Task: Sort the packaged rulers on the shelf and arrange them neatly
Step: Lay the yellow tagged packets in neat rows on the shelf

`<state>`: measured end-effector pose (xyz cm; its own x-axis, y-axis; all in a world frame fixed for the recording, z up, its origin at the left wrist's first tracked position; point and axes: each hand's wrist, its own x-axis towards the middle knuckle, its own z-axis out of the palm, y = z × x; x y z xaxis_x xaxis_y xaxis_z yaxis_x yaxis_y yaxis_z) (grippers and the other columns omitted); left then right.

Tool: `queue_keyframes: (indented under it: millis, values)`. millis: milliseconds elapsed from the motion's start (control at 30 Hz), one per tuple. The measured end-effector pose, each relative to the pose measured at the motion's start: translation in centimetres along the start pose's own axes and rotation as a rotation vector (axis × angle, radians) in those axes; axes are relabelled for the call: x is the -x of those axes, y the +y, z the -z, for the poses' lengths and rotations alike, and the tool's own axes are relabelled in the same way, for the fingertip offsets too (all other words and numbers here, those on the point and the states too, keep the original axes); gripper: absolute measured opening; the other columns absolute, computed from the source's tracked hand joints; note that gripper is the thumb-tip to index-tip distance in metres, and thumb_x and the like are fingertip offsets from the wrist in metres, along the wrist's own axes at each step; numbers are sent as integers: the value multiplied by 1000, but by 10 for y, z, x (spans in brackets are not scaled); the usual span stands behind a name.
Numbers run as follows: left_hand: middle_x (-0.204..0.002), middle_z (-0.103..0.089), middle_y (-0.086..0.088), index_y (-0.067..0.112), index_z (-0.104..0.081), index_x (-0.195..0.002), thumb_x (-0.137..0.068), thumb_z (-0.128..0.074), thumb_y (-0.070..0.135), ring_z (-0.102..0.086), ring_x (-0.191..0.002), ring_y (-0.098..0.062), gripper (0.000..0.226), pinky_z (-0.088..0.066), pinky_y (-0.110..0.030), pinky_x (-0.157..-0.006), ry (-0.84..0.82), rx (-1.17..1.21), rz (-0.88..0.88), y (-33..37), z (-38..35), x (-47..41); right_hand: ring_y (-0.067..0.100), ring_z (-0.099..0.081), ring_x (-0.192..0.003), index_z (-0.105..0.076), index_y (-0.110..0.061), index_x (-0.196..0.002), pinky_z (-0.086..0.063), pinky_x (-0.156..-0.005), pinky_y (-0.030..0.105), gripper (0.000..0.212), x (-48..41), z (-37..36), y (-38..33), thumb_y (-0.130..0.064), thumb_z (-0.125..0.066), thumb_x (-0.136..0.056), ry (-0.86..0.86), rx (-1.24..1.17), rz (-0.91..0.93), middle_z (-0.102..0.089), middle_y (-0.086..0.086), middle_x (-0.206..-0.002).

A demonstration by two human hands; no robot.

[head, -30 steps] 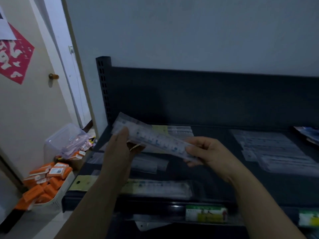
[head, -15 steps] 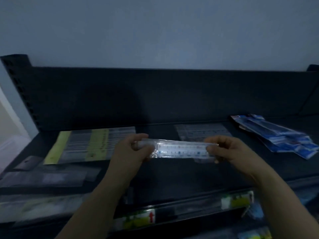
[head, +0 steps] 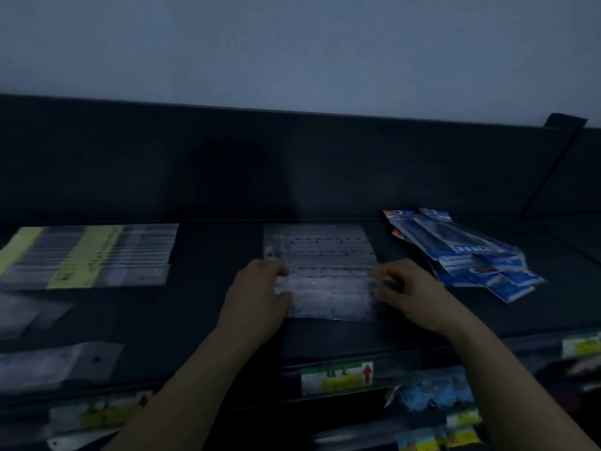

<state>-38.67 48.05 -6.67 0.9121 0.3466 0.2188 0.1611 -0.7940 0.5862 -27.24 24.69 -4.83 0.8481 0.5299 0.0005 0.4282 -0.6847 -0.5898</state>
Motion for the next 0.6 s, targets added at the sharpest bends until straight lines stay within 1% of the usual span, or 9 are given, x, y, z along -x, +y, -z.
queue_keyframes:
  millis: [33, 67, 100, 167, 200, 267, 400, 533, 600]
  values:
    - [-133, -49, 4, 25, -54, -129, -90, -54, 38, -44, -123, -18, 41, -33, -23, -94, -5, -135, -45, 1, 0, 4, 16, -45, -122, -58, -23, -124, -35, -99, 21, 33, 0, -3, 3, -26, -61, -91, 10, 43, 39, -47, -3, -129]
    - [-144, -41, 6, 28, -47, -135, -92, -44, 49, -34, -134, -18, 48, -28, -29, -105, -33, -249, -96, 4, 0, 8, 16, -36, -132, -52, -24, -132, -29, -106, 22, 41, 1, -6, 3, -29, -59, -92, 6, 58, 68, -41, -5, -139]
    - [-153, -30, 9, 31, -38, -142, -93, -33, 55, -22, -142, -17, 54, -18, -35, -113, -96, -329, -135, 5, -1, 11, 15, -25, -140, -45, -23, -139, -20, -111, 21, 48, 3, -8, 3, -31, -56, -94, -18, 68, 89, -33, -7, -147]
    - [-160, -8, 12, 34, -18, -150, -98, -24, 55, -2, -148, -11, 56, 1, -44, -119, -285, -382, -142, 9, -3, 17, 9, -4, -146, -30, -25, -148, -5, -115, 22, 56, 7, -13, 3, -38, -49, -96, -112, 137, 119, -16, -8, -156]
    - [-161, -1, 12, 35, -10, -152, -99, -23, 52, 3, -148, -10, 57, 5, -45, -119, -358, -391, -125, 9, -3, 19, 7, 3, -146, -23, -27, -150, 0, -117, 24, 59, 9, -15, 3, -41, -45, -97, -162, 190, 135, -7, -8, -159]
    - [-161, 5, 12, 35, -3, -152, -100, -22, 50, 6, -148, -9, 57, 8, -44, -119, -412, -419, -117, 8, -1, 24, 4, 12, -144, -11, -33, -151, 7, -117, 27, 62, 13, -15, 4, -47, -39, -97, -241, 241, 148, 6, -9, -159]
    - [-160, 12, 13, 34, -2, -153, -101, -21, 49, 11, -147, -9, 57, 10, -44, -119, -440, -407, -105, 11, 4, 30, 4, 20, -142, -1, -38, -150, 10, -116, 27, 67, 15, -11, 6, -50, -39, -96, -291, 248, 146, 16, -10, -158]
    - [-160, -4, 13, 37, -24, -148, -99, -34, 50, -1, -148, -10, 52, 0, -46, -120, -309, -293, -62, 11, 6, 31, 3, 21, -142, -1, -39, -150, 9, -116, 27, 70, 16, -7, 5, -52, -41, -95, -285, 199, 124, 16, -11, -157]
    - [-160, -10, 12, 37, -27, -147, -97, -40, 51, -7, -147, -11, 54, -9, -46, -119, -309, -272, -54, 10, 6, 30, 5, 20, -142, 0, -39, -150, 9, -117, 28, 70, 16, -7, 6, -55, -39, -94, -309, 242, 123, 16, -9, -158]
